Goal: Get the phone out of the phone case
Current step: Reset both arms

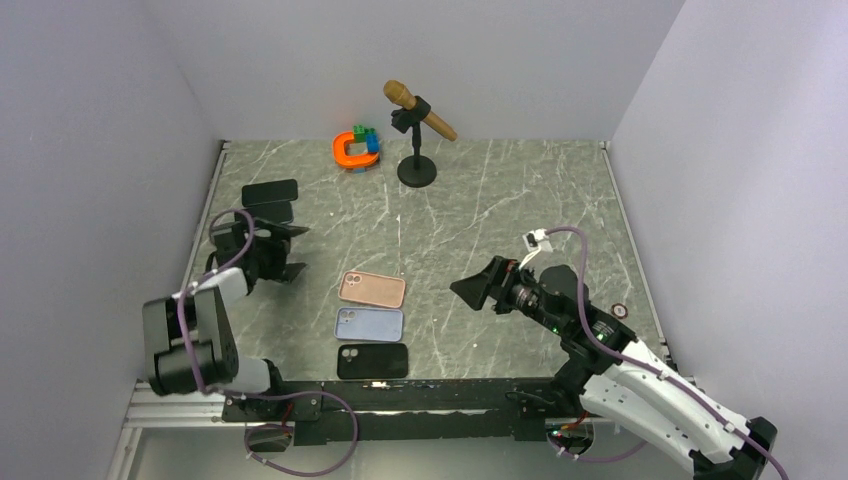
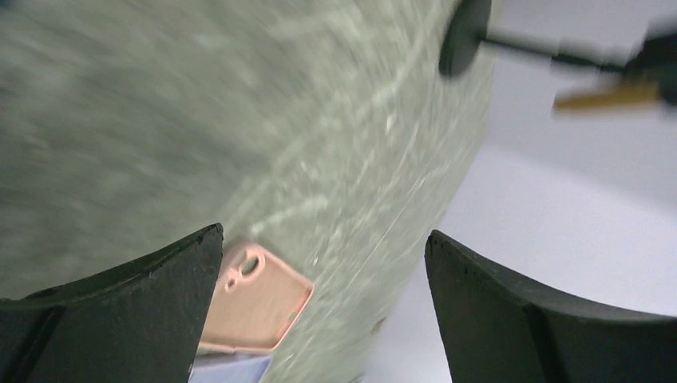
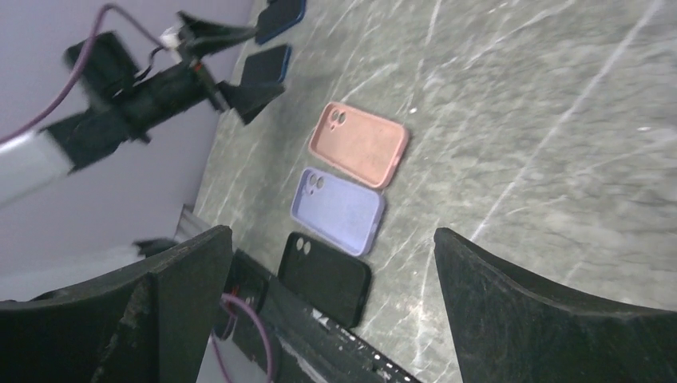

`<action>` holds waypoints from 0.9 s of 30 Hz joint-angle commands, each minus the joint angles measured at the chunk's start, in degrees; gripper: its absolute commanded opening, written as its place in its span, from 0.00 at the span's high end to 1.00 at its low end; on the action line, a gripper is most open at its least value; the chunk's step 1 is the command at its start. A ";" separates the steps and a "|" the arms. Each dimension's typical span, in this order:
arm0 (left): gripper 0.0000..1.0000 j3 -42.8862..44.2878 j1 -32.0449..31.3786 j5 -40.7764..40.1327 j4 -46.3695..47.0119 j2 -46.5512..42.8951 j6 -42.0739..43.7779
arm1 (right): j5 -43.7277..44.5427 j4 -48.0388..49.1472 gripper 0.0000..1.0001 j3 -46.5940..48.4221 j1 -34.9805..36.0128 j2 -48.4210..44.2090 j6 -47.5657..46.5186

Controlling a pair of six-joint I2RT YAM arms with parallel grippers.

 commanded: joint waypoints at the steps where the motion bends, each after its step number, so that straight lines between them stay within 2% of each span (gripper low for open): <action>1: 0.01 -0.12 -10.58 -4.64 -7.60 -12.83 16.69 | 12.83 -7.94 0.00 2.42 0.13 -3.52 2.50; 5: 0.01 -1.06 -20.12 -11.08 -12.87 -30.61 25.41 | 21.61 -15.39 0.00 7.34 0.22 -4.72 1.32; 7: 0.01 0.70 -22.40 -12.26 -15.86 -38.25 29.81 | 24.18 -18.40 0.00 10.44 0.24 -4.53 -0.23; 11: 0.01 7.57 -23.00 -7.97 -21.72 -48.16 37.98 | 29.93 -22.93 0.00 17.21 0.22 -3.57 -4.22; 17: 0.01 20.44 -23.00 -2.54 -29.28 -53.26 45.75 | 33.64 -24.40 0.00 24.27 0.15 -3.83 -10.21; 21: 0.01 27.82 -23.00 -2.77 -32.64 -53.37 47.56 | 33.34 -22.95 0.00 29.66 0.22 -4.48 -14.49; 27: 0.01 32.76 -22.99 -3.27 -33.75 -52.82 47.44 | 33.44 -21.02 0.00 34.74 0.20 -5.55 -18.43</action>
